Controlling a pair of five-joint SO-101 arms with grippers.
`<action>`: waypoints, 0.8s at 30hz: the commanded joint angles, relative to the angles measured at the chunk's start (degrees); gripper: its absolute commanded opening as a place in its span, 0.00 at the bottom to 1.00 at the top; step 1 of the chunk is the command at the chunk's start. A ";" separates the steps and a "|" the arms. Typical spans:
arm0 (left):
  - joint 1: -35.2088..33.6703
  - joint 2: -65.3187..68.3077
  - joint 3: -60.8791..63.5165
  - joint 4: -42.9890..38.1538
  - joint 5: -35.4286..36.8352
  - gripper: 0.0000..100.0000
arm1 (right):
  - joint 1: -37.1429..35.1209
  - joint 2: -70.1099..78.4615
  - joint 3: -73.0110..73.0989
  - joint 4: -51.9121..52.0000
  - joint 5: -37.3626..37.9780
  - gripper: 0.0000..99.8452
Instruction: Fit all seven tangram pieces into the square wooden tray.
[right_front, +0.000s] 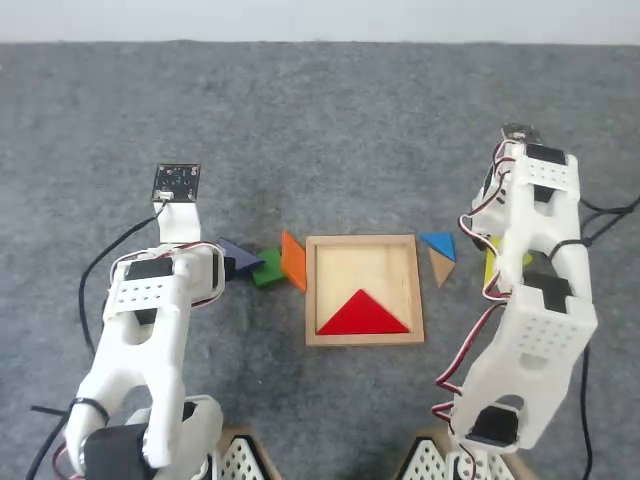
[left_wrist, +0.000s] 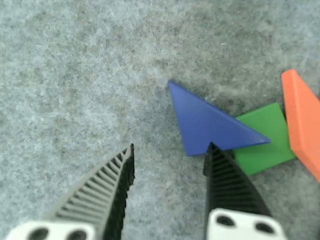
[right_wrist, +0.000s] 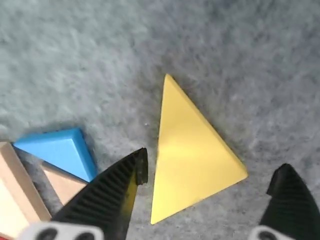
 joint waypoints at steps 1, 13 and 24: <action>-0.53 -0.53 -0.66 -1.14 0.35 0.22 | -0.75 -0.48 0.44 -0.40 1.49 0.35; -1.32 -0.35 -0.84 -1.23 0.35 0.22 | -0.48 2.86 0.97 -0.57 0.97 0.35; -4.40 -0.18 -1.54 -1.49 0.35 0.22 | 0.57 2.86 1.05 -1.71 1.23 0.35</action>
